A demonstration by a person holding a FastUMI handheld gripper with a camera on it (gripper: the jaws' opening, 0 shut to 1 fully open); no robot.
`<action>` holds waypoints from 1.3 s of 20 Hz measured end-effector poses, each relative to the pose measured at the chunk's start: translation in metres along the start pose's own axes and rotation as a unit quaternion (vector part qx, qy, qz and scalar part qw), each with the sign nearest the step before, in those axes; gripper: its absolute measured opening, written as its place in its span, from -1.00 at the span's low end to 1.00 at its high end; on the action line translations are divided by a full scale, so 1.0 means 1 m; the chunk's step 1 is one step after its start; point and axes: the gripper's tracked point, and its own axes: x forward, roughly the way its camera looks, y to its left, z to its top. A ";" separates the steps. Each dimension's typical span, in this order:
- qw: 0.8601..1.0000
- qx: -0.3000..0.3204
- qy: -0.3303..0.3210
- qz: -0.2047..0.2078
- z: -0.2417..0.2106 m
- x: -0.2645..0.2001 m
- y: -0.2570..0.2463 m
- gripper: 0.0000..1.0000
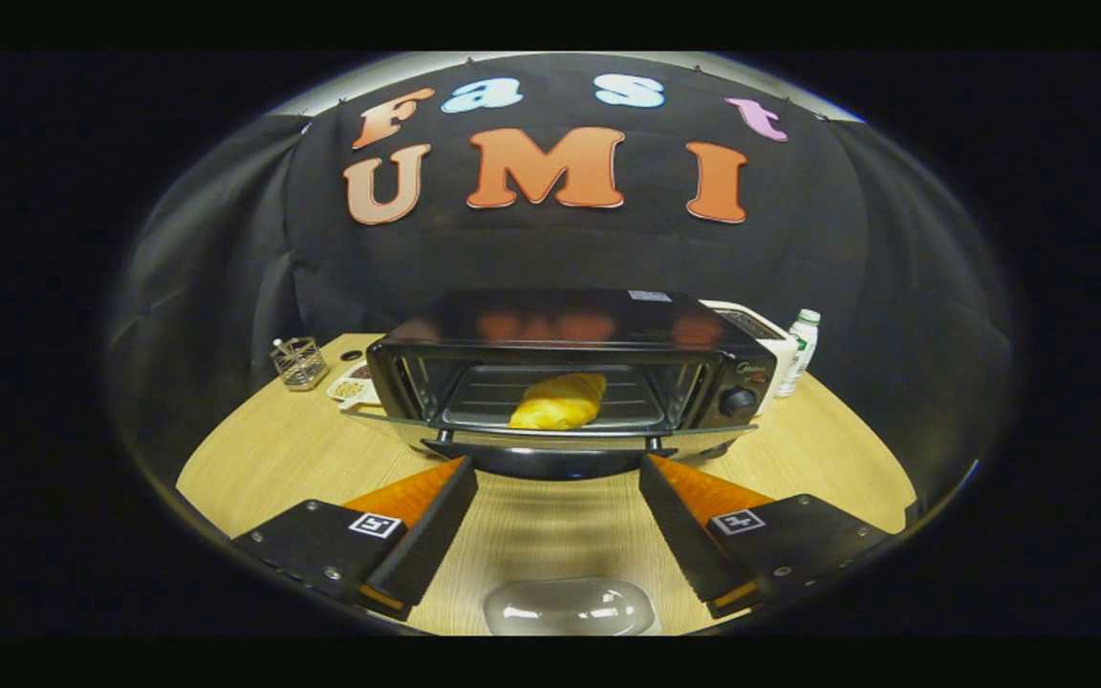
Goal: Open the toaster oven, put the food inside, and close the toaster oven door.
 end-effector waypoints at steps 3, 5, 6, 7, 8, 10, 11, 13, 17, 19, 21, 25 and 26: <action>1.000 0.013 -0.005 0.005 0.011 0.011 0.002 1.00; 1.000 0.017 -0.008 0.005 0.019 0.018 0.002 1.00; 1.000 0.017 -0.010 0.006 0.023 0.021 0.004 1.00; 1.000 0.017 -0.012 0.006 0.027 0.025 0.005 1.00; 1.000 0.017 -0.014 0.006 0.031 0.029 0.005 1.00; 1.000 0.018 -0.016 0.008 0.039 0.035 0.008 1.00; 1.000 0.018 -0.020 0.009 0.045 0.035 0.009 1.00; 0.999 0.016 -0.025 0.012 0.054 0.033 0.011 1.00; 0.999 0.015 -0.037 0.016 0.076 0.017 0.013 1.00; 0.999 0.018 -0.044 0.018 0.091 0.003 0.013 1.00; 0.998 0.019 -0.061 0.008 0.113 -0.010 0.009 1.00; 0.995 0.013 -0.100 0.004 0.168 -0.047 0.008 1.00; 0.994 0.010 -0.106 0.003 0.180 -0.058 0.008 1.00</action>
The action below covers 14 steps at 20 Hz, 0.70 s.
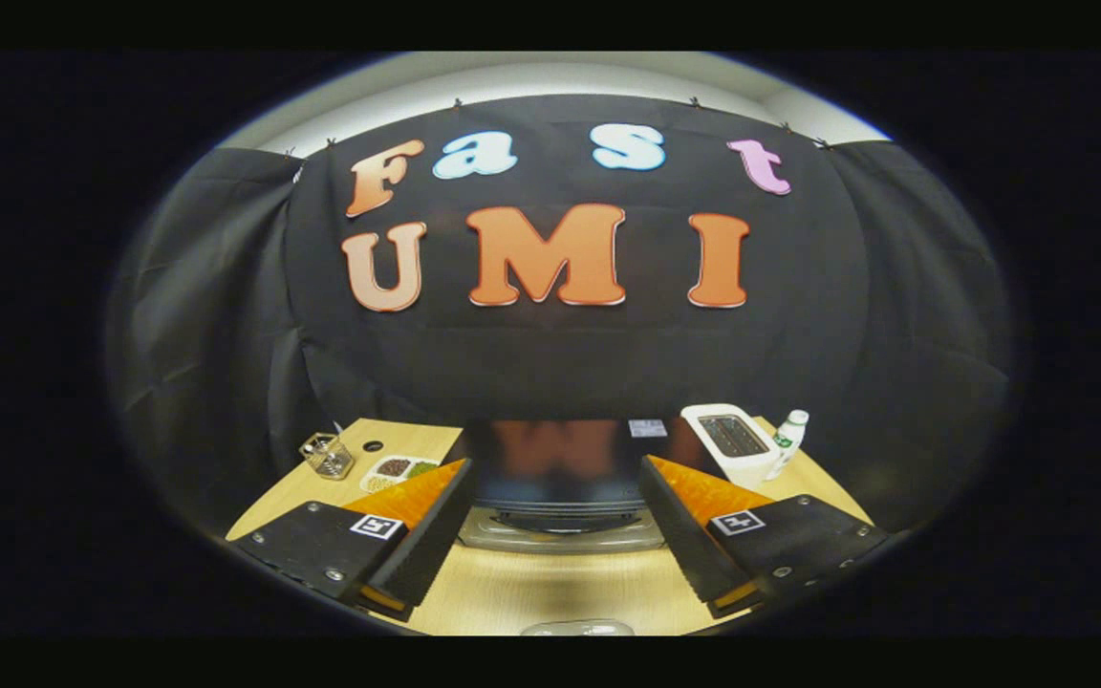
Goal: Open the toaster oven, put the food inside, and close the toaster oven door.
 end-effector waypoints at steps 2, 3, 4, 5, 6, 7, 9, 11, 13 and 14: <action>1.000 0.000 -0.015 -0.003 0.026 -0.015 -0.001 1.00; 1.000 0.001 -0.024 -0.002 0.038 -0.023 0.000 1.00; 1.000 0.002 -0.031 0.000 0.049 -0.030 0.002 1.00; 0.999 0.002 -0.035 0.000 0.056 -0.037 0.002 1.00; 0.999 0.000 -0.039 0.001 0.063 -0.044 0.002 1.00; 0.999 -0.001 -0.043 0.003 0.070 -0.051 0.002 1.00; 0.998 0.011 -0.057 0.004 0.086 -0.064 0.003 1.00; 0.998 0.020 -0.064 0.002 0.091 -0.071 0.003 1.00; 0.998 0.014 -0.062 -0.001 0.086 -0.075 0.005 1.00; 0.998 0.010 -0.060 -0.001 0.084 -0.077 0.007 1.00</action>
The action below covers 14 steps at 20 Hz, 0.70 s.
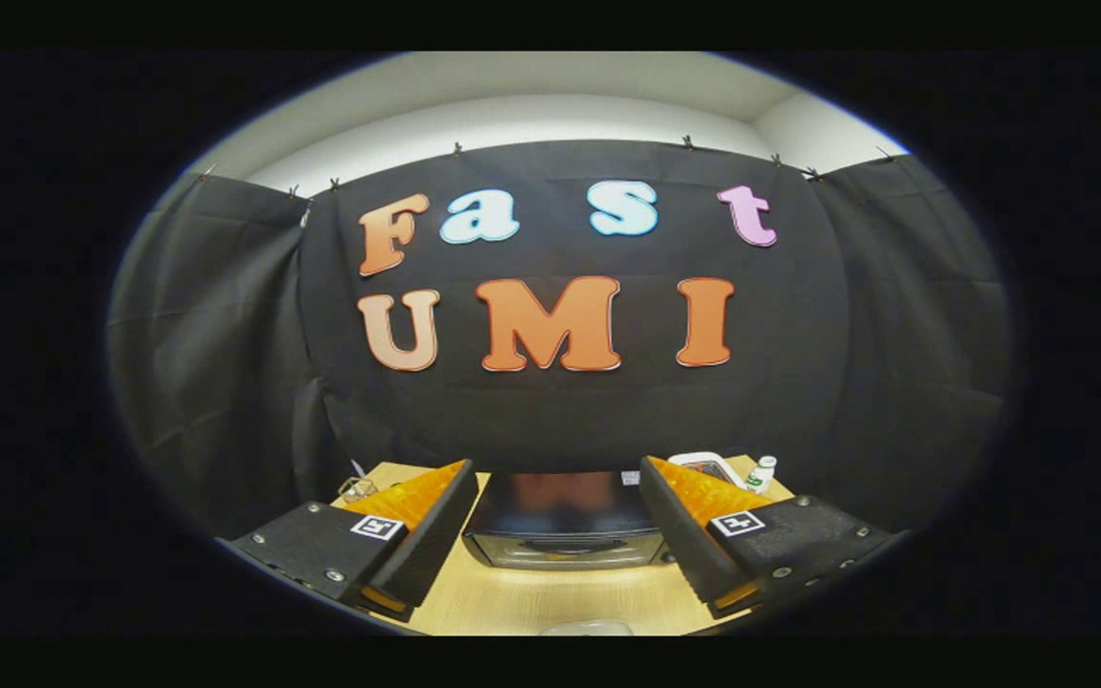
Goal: Open the toaster oven, put the food inside, and close the toaster oven door.
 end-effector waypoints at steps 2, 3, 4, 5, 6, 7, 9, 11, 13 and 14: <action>1.000 -0.003 0.001 0.006 -0.002 -0.003 0.006 1.00; 1.000 -0.003 0.003 0.006 -0.002 -0.005 0.007 1.00; 1.000 -0.005 0.002 0.006 -0.003 -0.006 0.007 1.00; 1.000 -0.006 0.002 0.006 -0.003 -0.006 0.008 1.00; 1.000 -0.007 0.003 0.006 -0.004 -0.007 0.008 1.00; 1.000 -0.007 0.004 0.008 -0.005 -0.007 0.010 1.00; 1.000 -0.010 0.003 0.009 -0.005 -0.009 0.011 1.00; 1.000 -0.010 0.003 0.010 -0.006 -0.009 0.011 1.00; 1.000 -0.010 0.004 0.011 -0.007 -0.009 0.012 1.00; 1.000 -0.011 0.005 0.011 -0.008 -0.010 0.011 1.00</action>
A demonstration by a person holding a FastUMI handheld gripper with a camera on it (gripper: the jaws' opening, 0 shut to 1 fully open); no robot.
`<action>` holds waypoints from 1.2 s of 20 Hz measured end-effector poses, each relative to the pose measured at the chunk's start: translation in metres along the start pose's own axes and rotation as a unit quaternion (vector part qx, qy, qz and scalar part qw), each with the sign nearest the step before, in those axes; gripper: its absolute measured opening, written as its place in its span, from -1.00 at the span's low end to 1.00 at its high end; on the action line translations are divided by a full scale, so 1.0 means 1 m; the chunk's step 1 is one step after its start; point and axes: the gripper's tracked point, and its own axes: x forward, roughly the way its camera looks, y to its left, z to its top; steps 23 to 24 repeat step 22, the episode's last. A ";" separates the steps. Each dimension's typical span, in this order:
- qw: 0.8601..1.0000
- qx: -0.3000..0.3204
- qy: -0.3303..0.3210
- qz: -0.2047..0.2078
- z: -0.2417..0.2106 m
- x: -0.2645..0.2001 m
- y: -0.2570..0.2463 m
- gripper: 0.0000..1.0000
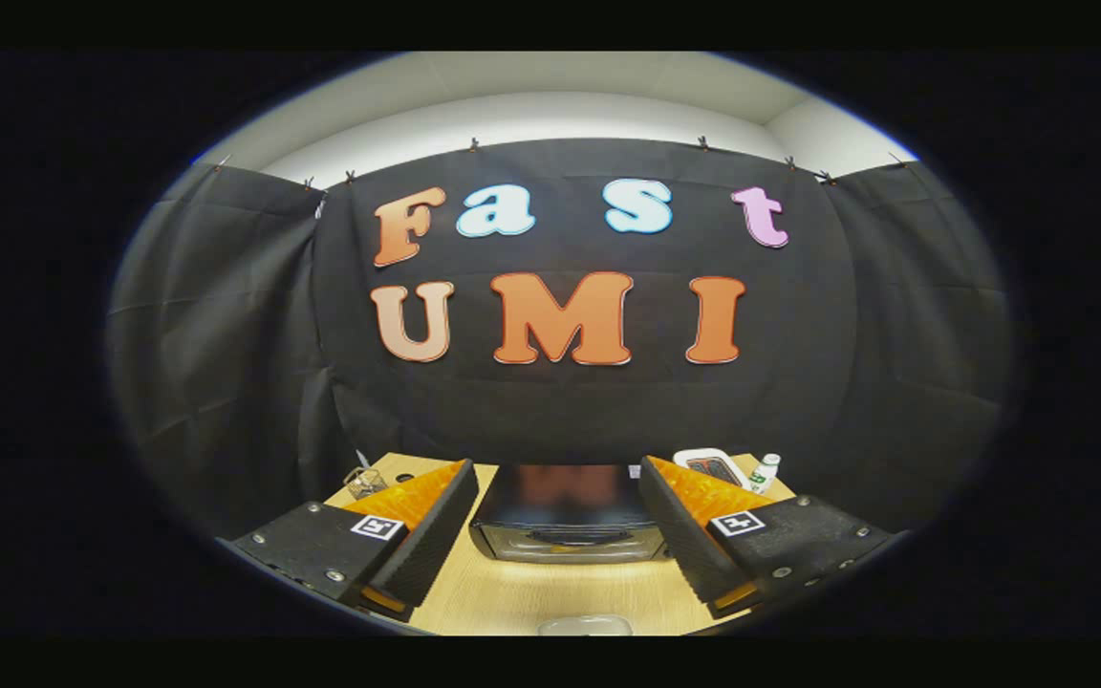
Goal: Open the toaster oven, put the food inside, and close the toaster oven door.
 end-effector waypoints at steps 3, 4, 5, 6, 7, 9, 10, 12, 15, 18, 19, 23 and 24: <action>1.000 0.002 0.000 0.001 0.000 0.000 0.000 1.00; 1.000 0.002 0.000 0.001 0.000 0.000 -0.001 1.00; 1.000 0.002 0.000 -0.001 -0.001 0.000 -0.002 1.00; 1.000 0.003 0.001 -0.002 -0.001 0.000 -0.003 1.00; 1.000 0.004 0.001 -0.003 -0.002 0.001 -0.003 1.00; 1.000 0.003 0.001 -0.004 -0.003 0.002 -0.003 1.00; 1.000 0.001 0.001 -0.004 -0.002 0.002 -0.003 1.00; 1.000 0.000 0.002 -0.004 -0.004 0.004 -0.001 1.00; 1.000 -0.001 0.002 -0.003 -0.004 0.005 0.001 1.00; 1.000 -0.001 0.001 -0.005 -0.003 0.004 0.001 1.00; 1.000 -0.001 0.000 -0.005 -0.002 0.005 0.001 1.00; 1.000 -0.003 -0.001 -0.006 -0.002 0.004 0.001 1.00; 1.000 -0.003 -0.001 -0.006 -0.002 0.004 0.001 1.00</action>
